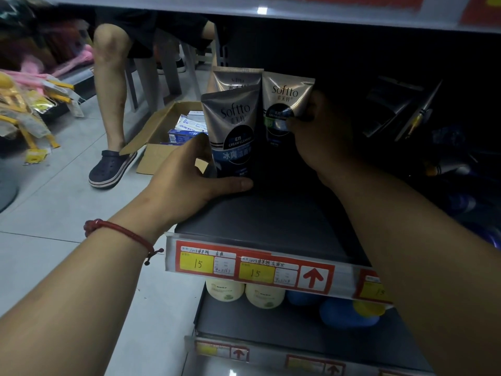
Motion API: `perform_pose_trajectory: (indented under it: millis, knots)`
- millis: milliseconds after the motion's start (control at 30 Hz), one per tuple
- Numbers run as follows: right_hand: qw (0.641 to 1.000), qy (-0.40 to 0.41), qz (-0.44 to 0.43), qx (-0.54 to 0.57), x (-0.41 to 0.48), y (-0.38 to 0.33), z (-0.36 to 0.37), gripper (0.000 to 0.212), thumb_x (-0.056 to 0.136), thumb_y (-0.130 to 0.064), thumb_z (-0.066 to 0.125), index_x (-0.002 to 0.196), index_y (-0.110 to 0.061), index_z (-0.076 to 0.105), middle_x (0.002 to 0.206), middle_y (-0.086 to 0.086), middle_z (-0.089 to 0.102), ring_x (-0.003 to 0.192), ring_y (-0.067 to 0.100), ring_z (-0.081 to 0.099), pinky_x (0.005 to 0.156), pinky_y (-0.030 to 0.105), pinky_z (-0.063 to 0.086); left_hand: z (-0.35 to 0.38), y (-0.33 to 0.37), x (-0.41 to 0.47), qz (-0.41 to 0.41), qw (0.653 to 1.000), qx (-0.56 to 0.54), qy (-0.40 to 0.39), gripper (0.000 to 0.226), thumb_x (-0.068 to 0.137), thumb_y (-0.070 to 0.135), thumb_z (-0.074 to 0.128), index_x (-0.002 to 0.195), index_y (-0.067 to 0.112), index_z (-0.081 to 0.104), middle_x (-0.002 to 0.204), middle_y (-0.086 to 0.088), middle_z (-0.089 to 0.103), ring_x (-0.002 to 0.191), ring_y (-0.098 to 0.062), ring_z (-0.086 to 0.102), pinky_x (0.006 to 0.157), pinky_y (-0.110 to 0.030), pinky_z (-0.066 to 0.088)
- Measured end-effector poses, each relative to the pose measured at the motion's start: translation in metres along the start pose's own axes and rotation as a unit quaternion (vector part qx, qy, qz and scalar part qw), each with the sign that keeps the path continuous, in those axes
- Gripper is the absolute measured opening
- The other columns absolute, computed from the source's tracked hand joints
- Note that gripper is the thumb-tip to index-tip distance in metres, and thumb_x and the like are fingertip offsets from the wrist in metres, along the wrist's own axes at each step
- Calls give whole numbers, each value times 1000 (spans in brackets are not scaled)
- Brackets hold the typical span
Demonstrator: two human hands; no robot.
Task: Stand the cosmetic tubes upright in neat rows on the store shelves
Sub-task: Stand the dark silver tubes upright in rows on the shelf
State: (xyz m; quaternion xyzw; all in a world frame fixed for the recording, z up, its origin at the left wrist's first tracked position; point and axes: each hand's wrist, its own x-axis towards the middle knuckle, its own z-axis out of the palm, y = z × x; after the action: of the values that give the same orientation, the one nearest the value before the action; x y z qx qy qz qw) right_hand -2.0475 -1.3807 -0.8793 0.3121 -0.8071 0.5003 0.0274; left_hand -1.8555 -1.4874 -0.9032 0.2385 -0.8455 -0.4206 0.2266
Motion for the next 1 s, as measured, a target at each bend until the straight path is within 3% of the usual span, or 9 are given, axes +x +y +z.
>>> perform_pose_trajectory:
  millis: [100,200,267,400,533,667,767,1000]
  knots:
    - [1000,4,-1,-6,0,0,0,45,92,-20,65,135,-17,52,132,2,59,120,19,57,95,35,52,-4,1,0,-9,999,-22,-34,67,63,54,85,122,33,62,115,16,71,91,1,65,80,-36,53]
    - [1000,14,1,-10,1,0,-1,44,91,-19,65,133,-15,53,132,4,59,120,21,57,97,37,52,-6,1,-1,-17,993,-94,-68,66,63,36,85,124,24,64,119,14,72,110,-3,67,99,-37,52]
    - [1000,15,3,-7,2,0,0,43,92,-16,65,133,-15,53,133,5,59,121,21,57,97,35,52,-8,1,-1,-24,989,-120,-79,64,62,27,84,123,21,67,117,11,74,112,-6,67,103,-38,51]
    - [1000,30,1,-6,1,1,2,44,92,-15,63,134,-16,52,132,4,59,120,21,57,98,37,52,-11,-2,1,-44,988,-127,-75,66,52,37,87,116,23,73,114,5,75,111,-17,68,101,-41,54]
    - [1000,21,12,0,1,1,2,45,93,-17,62,136,-18,51,132,3,59,119,20,57,96,38,52,-9,-4,0,-47,989,-128,-53,66,47,46,86,110,33,74,115,8,73,108,-23,67,88,-32,57]
    - [1000,23,17,9,0,0,2,45,95,-20,61,139,-18,49,135,3,57,121,20,56,96,35,52,-7,-4,1,-50,987,-143,-58,70,49,41,87,116,29,72,115,11,74,111,-15,68,100,-42,53]
    - [999,16,23,17,-2,1,2,44,97,-20,59,139,-19,49,135,2,57,120,18,56,85,25,50,-5,-3,0,-49,985,-158,-56,68,51,34,88,116,23,72,114,8,75,112,-11,68,103,-42,52]
    - [999,18,32,34,-4,1,6,44,96,-24,61,138,-19,50,134,2,58,120,19,57,96,38,53,-2,1,-2,-50,989,-138,-33,66,46,47,86,108,25,76,109,-6,74,99,-38,66,83,-43,58]
